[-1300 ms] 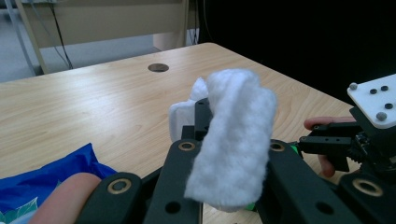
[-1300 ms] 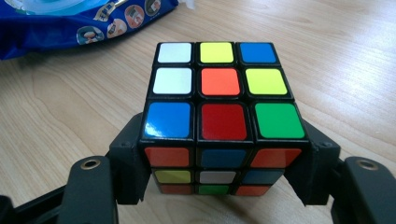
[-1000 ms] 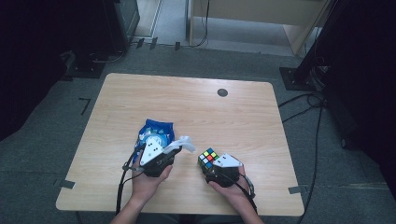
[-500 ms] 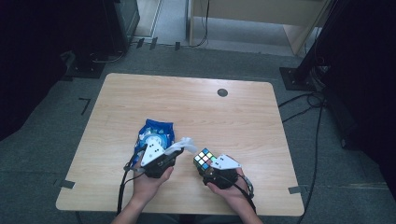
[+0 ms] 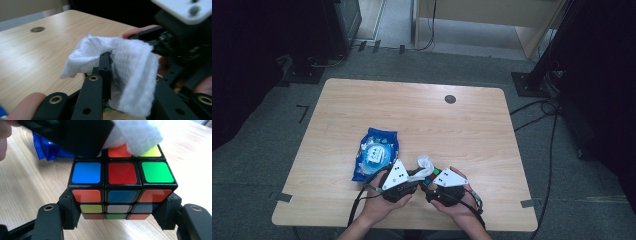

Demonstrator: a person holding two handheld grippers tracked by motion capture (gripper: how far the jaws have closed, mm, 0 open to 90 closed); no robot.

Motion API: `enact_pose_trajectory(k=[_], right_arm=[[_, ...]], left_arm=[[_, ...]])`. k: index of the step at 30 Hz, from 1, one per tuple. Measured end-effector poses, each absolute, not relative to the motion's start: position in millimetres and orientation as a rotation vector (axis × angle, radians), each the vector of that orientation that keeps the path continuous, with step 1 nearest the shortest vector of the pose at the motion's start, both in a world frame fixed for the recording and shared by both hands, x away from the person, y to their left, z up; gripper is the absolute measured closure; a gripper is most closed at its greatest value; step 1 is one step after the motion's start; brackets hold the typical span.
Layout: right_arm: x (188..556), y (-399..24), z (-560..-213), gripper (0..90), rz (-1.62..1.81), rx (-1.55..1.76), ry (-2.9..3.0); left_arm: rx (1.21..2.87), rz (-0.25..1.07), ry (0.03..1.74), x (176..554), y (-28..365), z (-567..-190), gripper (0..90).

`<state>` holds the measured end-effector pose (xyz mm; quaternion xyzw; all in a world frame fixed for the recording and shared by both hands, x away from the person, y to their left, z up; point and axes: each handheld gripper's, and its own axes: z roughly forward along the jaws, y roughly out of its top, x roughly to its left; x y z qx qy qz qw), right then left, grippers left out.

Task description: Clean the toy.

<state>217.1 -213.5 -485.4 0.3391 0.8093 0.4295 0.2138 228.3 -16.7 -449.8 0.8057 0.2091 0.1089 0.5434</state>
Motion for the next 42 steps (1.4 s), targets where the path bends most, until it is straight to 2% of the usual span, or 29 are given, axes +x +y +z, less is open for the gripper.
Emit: enact_pose_trajectory(k=[4,8,10,12,15,22,27,30,33,34,35,42], right_arm=[[218,-215,-485,34.7,1.191,0.952,2.232],[219,-217,-486,34.7,1.19,0.964,2.223],[220,-221,-486,34.7,1.192,0.99,2.211],[222,-224,-486,34.7,1.2,1.01,2.204],[223,-226,-487,34.7,1.202,1.027,2.2],[223,-227,-488,34.7,1.191,1.028,2.193],[223,-227,-488,34.7,1.187,1.029,2.192],[223,-227,-488,34.7,1.188,1.029,2.19],[223,-227,-488,34.7,1.19,1.025,2.19],[223,-225,-488,34.7,1.189,1.016,2.195],[222,-224,-488,34.7,1.189,1.012,2.198],[217,-213,-488,34.7,1.209,0.958,2.228]], left_arm=[[1.946,0.271,0.454,223,-22,-448,55.1],[1.96,0.235,0.441,224,-21,-447,40.7],[1.982,0.146,0.419,226,-17,-447,33.0],[1.99,0.136,0.41,227,-16,-447,27.3],[1.961,0.087,0.383,227,-11,-446,24.3],[1.888,0.04,0.341,231,5,-441,23.6],[1.8,-0.039,0.316,238,23,-436,28.7],[1.801,0.012,0.364,240,26,-434,29.0],[1.82,0.091,0.462,242,23,-435,34.3],[1.836,0.156,0.522,243,18,-436,39.2],[1.837,0.164,0.532,244,17,-438,41.3],[1.861,0.214,0.572,242,5,-441,42.2]])
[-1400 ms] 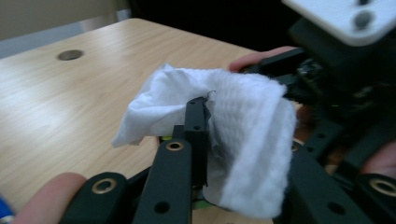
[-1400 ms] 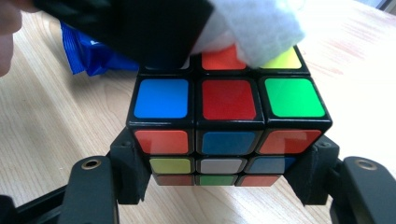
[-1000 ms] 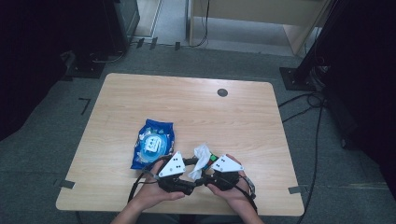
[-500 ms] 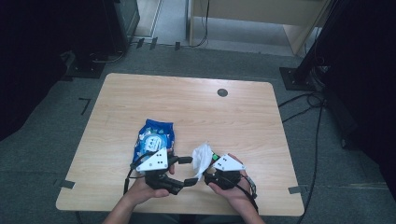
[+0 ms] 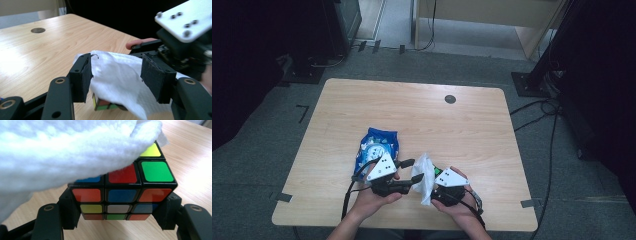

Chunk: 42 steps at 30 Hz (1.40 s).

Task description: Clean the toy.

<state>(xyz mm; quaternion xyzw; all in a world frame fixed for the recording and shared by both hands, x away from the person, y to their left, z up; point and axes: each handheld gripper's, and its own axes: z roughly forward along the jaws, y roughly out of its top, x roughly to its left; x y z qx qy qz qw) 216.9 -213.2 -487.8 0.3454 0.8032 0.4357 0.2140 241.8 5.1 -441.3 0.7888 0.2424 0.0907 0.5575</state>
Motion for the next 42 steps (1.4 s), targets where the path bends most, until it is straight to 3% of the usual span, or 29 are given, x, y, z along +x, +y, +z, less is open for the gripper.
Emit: enact_pose_trajectory(k=[8,17,30,33,36,39,42], right_arm=[[210,-203,-483,34.8,1.212,0.883,2.243],[205,-199,-483,34.8,1.202,0.833,2.219],[202,-198,-482,34.8,1.189,0.788,2.197],[201,-198,-482,34.8,1.188,0.781,2.195],[201,-199,-482,34.8,1.186,0.781,2.193],[200,-200,-480,34.9,1.192,0.778,2.187],[201,-200,-480,34.8,1.196,0.781,2.187]], left_arm=[[1.932,0.307,0.587,234,-12,-446,40.1],[1.904,0.198,0.631,242,-10,-448,32.1],[1.864,0.113,0.649,248,0,-447,46.2],[1.844,0.107,0.66,249,4,-446,54.4],[1.826,0.11,0.673,253,11,-445,71.6],[1.823,0.132,0.714,256,14,-446,81.3],[1.827,0.148,0.745,258,17,-447,84.8]])
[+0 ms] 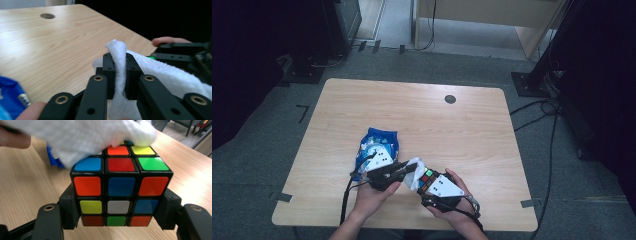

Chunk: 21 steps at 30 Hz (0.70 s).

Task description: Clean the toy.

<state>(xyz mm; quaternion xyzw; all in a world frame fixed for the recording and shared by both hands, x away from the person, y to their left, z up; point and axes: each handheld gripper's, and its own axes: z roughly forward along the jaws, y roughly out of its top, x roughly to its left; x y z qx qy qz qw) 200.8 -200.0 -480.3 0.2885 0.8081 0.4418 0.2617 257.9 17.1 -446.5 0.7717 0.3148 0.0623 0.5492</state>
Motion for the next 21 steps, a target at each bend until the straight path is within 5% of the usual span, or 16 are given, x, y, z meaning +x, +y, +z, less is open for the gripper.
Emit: enact_pose_trajectory(k=[3,6,9,14,16,19,21], right_arm=[[201,-201,-479,34.9,1.208,0.788,2.175],[201,-201,-479,34.9,1.207,0.777,2.173],[200,-201,-479,34.9,1.202,0.772,2.172],[197,-201,-479,34.9,1.179,0.741,2.161],[196,-199,-478,34.9,1.178,0.725,2.157],[195,-197,-479,34.9,1.17,0.705,2.159],[195,-196,-479,34.9,1.162,0.692,2.161]], left_arm=[[1.796,0.107,0.747,259,20,-447,82.3],[1.791,0.068,0.681,252,13,-446,61.8],[1.854,0.193,0.648,240,-4,-444,44.2],[1.849,0.111,0.702,246,-4,-445,32.7],[1.829,0.049,0.727,250,1,-446,31.9],[1.815,0.026,0.722,253,6,-446,49.9],[1.822,0.032,0.711,254,7,-446,52.6]])
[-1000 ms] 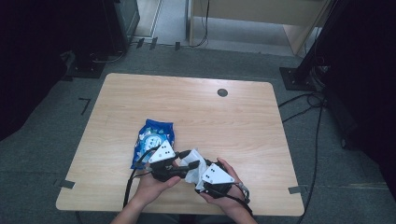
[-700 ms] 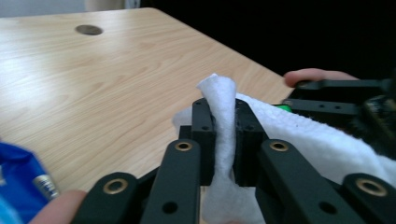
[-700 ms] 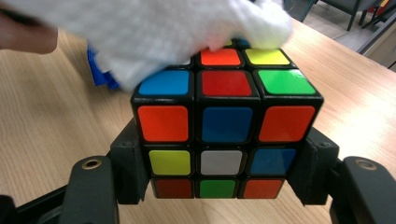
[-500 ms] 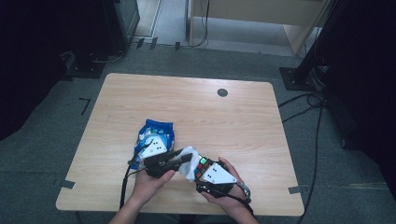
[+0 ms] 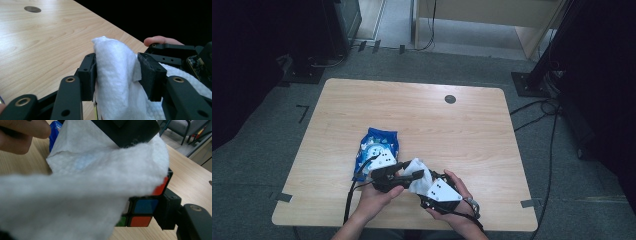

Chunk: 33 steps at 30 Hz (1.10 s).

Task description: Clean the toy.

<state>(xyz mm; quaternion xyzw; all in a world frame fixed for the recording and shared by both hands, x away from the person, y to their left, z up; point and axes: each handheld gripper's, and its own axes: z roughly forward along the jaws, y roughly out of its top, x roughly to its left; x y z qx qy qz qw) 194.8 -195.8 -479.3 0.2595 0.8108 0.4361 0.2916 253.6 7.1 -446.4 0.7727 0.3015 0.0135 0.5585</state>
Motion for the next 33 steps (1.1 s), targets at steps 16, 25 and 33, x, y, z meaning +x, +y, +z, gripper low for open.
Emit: enact_pose_trajectory(k=[16,25,33], right_arm=[[202,-217,-471,34.9,1.224,0.803,2.091],[206,-233,-469,34.9,1.226,0.896,2.044],[204,-219,-474,34.9,1.207,0.868,2.072]], left_arm=[[1.858,0.213,0.886,268,27,-456,78.7],[1.811,0.188,0.864,260,16,-451,37.7],[1.856,0.112,0.771,244,-9,-441,22.2]])
